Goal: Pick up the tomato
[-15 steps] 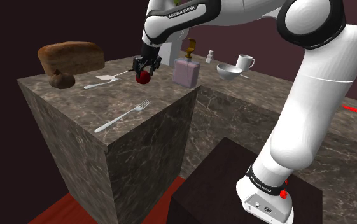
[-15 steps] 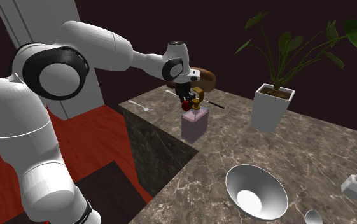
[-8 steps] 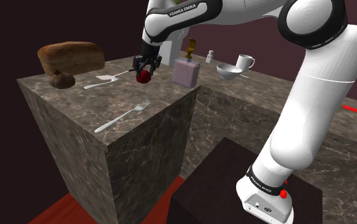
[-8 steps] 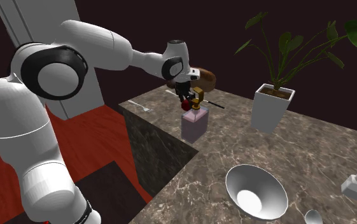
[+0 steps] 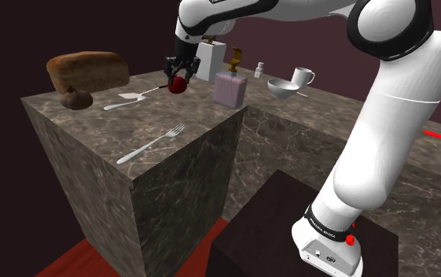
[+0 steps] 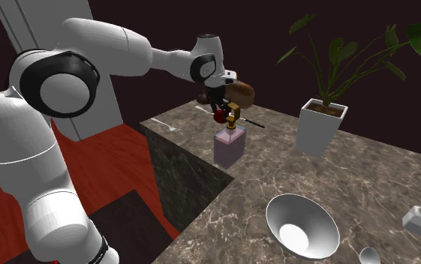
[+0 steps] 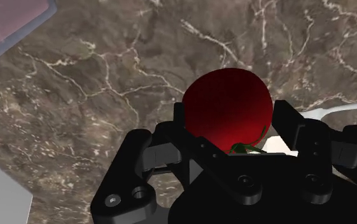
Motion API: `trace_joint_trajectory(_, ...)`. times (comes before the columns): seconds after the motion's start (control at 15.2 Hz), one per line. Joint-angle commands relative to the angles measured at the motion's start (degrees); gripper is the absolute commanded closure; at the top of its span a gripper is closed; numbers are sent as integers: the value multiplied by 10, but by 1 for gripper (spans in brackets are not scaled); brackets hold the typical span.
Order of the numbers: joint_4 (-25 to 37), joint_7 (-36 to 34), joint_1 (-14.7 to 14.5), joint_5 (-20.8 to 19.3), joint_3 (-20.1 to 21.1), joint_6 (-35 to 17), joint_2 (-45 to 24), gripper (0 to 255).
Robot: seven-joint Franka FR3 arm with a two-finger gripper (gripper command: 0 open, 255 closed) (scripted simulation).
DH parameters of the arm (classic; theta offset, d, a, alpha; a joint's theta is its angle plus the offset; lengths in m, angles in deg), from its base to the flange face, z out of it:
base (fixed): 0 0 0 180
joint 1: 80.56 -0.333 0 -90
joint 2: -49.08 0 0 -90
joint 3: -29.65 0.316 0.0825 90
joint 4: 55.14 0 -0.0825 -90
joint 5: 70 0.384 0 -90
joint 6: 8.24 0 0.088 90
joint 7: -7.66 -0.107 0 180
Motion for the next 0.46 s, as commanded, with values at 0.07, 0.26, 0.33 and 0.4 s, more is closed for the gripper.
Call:
trace_joint_trajectory(0.07, 20, 0, 0, 0, 0, 23, 3, 255)
trace_joint_trajectory(0.26, 41, 0, 0, 0, 0, 45, 4, 255)
trace_joint_trajectory(0.33, 42, 0, 0, 0, 0, 46, 4, 255)
trace_joint_trajectory(0.4, 42, 0, 0, 0, 0, 46, 4, 255)
